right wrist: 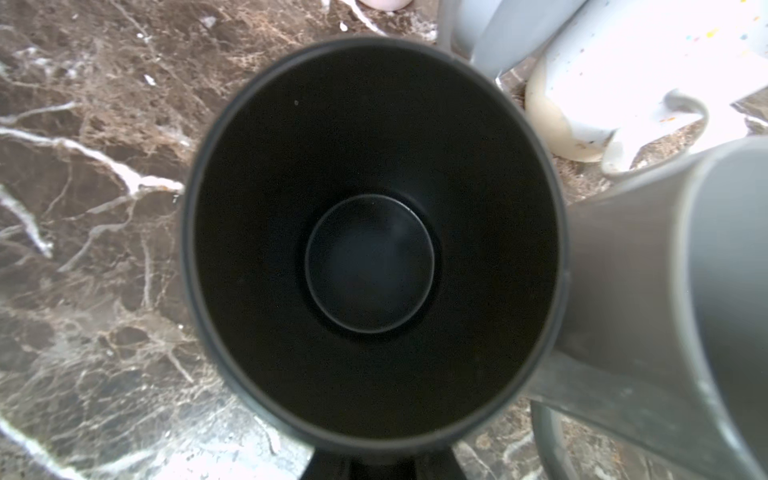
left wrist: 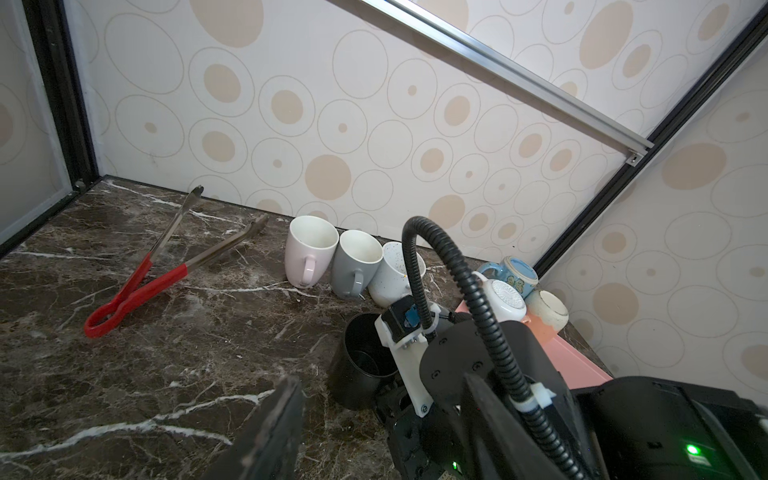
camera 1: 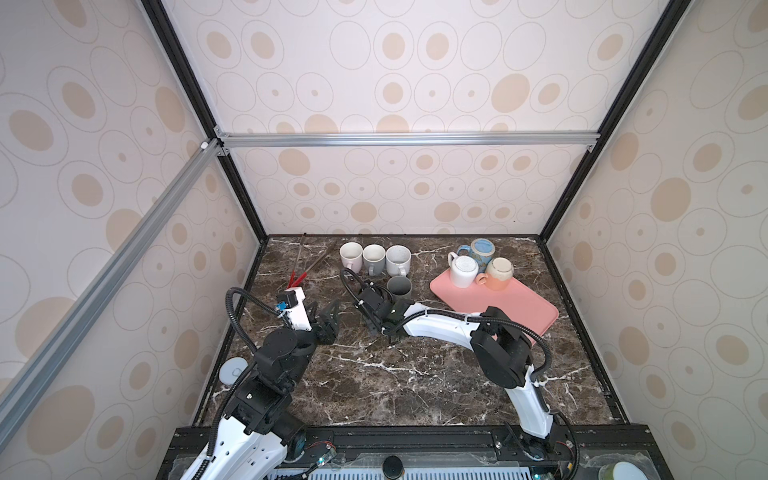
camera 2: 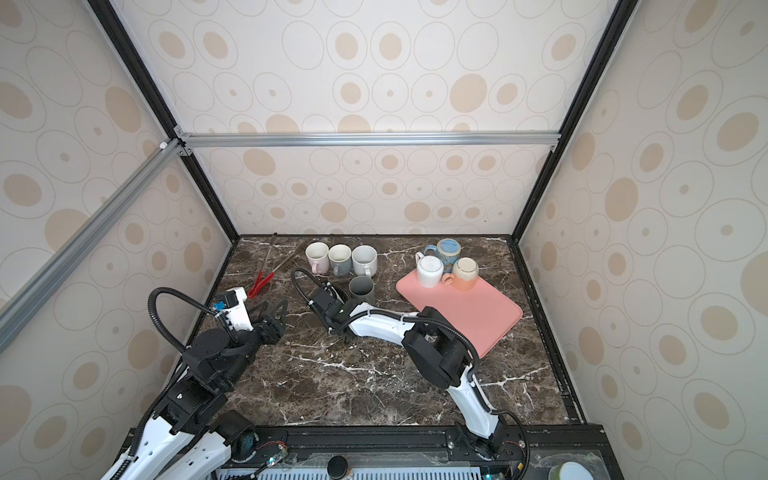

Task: Turn the mug right side up

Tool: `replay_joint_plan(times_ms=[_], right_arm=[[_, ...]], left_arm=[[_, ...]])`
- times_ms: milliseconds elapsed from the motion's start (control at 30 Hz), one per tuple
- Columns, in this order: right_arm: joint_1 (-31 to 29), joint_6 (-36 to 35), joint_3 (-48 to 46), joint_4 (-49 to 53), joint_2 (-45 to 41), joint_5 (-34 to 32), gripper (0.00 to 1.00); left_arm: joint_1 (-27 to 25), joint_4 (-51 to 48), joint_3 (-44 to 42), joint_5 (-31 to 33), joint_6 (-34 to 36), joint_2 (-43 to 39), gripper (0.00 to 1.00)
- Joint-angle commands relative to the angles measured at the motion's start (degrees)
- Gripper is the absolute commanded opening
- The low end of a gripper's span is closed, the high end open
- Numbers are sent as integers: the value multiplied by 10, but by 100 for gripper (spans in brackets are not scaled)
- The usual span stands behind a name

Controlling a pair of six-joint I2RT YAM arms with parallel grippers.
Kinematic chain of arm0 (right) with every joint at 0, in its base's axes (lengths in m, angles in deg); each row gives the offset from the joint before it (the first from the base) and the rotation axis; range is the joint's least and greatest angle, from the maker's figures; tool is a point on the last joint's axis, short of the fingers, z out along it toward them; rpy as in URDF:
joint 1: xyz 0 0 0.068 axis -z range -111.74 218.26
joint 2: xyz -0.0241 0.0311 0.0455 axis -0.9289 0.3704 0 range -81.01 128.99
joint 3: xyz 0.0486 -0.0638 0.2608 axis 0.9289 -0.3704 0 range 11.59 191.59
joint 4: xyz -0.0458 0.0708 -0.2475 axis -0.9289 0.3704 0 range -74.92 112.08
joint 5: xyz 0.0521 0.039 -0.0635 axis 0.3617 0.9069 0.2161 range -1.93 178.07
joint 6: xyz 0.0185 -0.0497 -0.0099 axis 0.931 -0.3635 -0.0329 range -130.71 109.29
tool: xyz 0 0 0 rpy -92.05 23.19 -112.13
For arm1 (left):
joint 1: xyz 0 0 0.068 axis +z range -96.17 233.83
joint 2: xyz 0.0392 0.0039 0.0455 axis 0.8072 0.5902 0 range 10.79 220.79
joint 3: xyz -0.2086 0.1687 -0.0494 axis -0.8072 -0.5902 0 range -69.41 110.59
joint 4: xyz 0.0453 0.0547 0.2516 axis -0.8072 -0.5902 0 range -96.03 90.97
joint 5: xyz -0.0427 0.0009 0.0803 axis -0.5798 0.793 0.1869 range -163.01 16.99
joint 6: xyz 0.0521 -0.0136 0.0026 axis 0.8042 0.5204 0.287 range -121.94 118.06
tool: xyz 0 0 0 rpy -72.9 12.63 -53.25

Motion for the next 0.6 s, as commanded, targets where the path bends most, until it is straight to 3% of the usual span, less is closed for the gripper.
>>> replay_joint_plan(times_ms=[0, 100, 200, 267, 367, 567], right_arm=[[8, 20, 29, 3, 2, -32, 0], [10, 18, 29, 5, -3, -32, 1], [11, 17, 27, 2, -11, -19, 31], [11, 21, 24, -1, -17, -6, 41], [9, 29, 26, 2, -25, 5, 48], [10, 22, 31, -1, -70, 23, 50]], left_arm=[[4, -5, 2, 7, 6, -3, 61], [4, -7, 1, 7, 5, -3, 62], [4, -6, -1, 9, 5, -1, 63], [3, -4, 0, 9, 4, 2, 63], [3, -2, 1, 7, 4, 6, 64], [3, 3, 4, 8, 6, 11, 65]])
